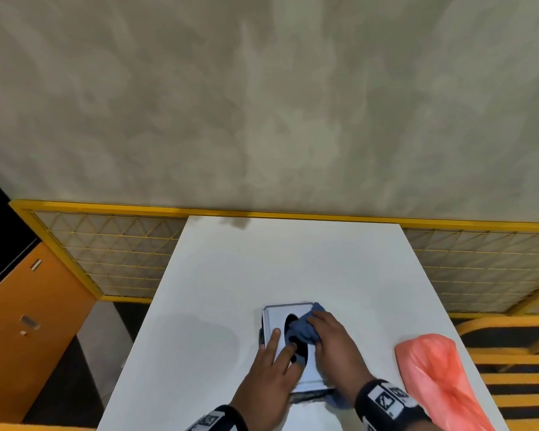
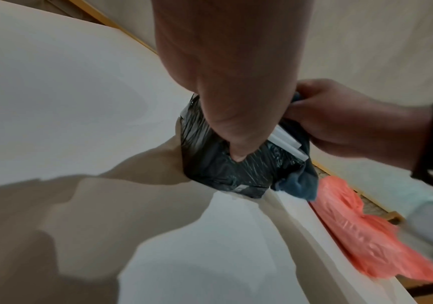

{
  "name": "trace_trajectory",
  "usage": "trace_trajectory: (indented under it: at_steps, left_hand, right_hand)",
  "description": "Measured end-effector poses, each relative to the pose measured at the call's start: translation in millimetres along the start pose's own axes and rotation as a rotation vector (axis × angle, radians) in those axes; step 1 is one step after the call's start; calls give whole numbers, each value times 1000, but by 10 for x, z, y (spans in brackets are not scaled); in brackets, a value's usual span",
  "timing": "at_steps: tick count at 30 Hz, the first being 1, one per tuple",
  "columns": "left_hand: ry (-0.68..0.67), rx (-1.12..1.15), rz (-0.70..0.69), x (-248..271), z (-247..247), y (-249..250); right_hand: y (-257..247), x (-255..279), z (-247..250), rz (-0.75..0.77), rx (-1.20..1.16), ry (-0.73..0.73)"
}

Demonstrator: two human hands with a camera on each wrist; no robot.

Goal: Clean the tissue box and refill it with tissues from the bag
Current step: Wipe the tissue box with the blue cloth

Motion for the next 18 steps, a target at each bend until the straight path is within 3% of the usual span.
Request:
trace_trajectory:
  at_steps: [9, 14, 18]
  left_hand:
    - [34, -11, 49, -36, 0, -43]
    - [-90, 3, 87, 3, -46, -87]
    - [-170, 26, 77, -15, -101, -60]
  right_hand:
    - [183, -567, 39, -194, -152, -34]
    - [422, -339, 385, -360, -474, 169]
    - [502, -30, 384, -373, -500, 139]
Point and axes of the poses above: each hand's wrist, its own x-axis away from the middle knuckle, its own z-axis out of the back of the hand, y = z × x, the point moved 9 cm from there along -x, towards the middle knuckle
